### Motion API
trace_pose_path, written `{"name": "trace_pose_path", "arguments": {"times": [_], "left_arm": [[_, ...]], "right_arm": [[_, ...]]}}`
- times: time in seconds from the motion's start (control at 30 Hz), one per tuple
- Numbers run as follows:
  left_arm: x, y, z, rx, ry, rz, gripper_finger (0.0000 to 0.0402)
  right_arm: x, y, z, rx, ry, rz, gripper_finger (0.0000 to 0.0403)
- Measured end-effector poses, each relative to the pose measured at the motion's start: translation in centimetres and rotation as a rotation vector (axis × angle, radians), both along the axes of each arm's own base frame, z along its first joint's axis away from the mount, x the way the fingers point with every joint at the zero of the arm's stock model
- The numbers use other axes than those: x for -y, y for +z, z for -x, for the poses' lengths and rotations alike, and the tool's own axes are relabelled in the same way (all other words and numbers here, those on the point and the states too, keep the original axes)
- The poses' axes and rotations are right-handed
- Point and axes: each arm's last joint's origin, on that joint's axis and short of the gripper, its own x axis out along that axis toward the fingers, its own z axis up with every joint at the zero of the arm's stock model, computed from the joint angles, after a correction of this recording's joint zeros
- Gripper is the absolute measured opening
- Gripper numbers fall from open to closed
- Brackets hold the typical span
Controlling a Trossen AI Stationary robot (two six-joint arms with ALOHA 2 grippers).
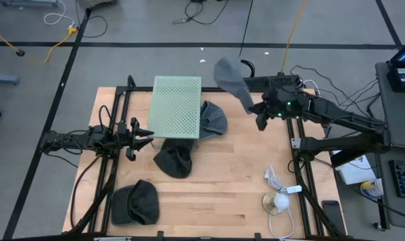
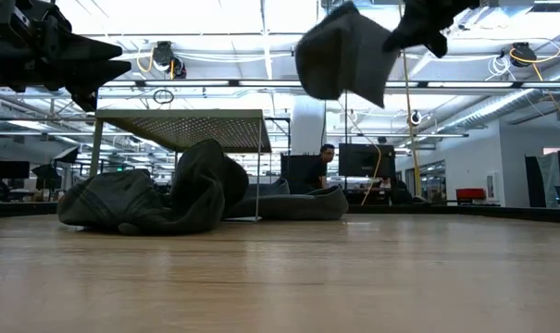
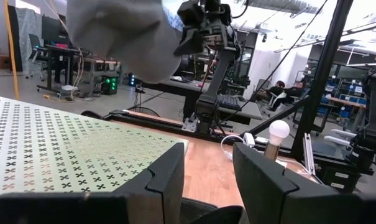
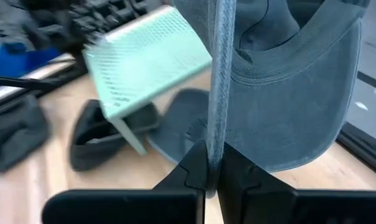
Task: Pick & Place hat
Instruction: Put the right gray cap on the shelf
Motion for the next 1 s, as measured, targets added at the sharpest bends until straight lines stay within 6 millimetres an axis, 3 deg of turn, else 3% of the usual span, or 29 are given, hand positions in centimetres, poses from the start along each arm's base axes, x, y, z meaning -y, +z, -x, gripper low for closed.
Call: {"name": "trace_pose_path", "arguments": {"times": [0.6,1.0], "left_arm": [[0.0,0.0,0.0,-0.001,0.000,0.000,0.0141],[0.0,0.0,0.0,0.000,0.000,0.000,0.0141]], "right_arm": [[-0.7,2.8,-0.8,0.305,0.302,0.053,0.0010],[-0.9,3.3,-0.9,0.354,0.412,0.056,0.0010]]}}
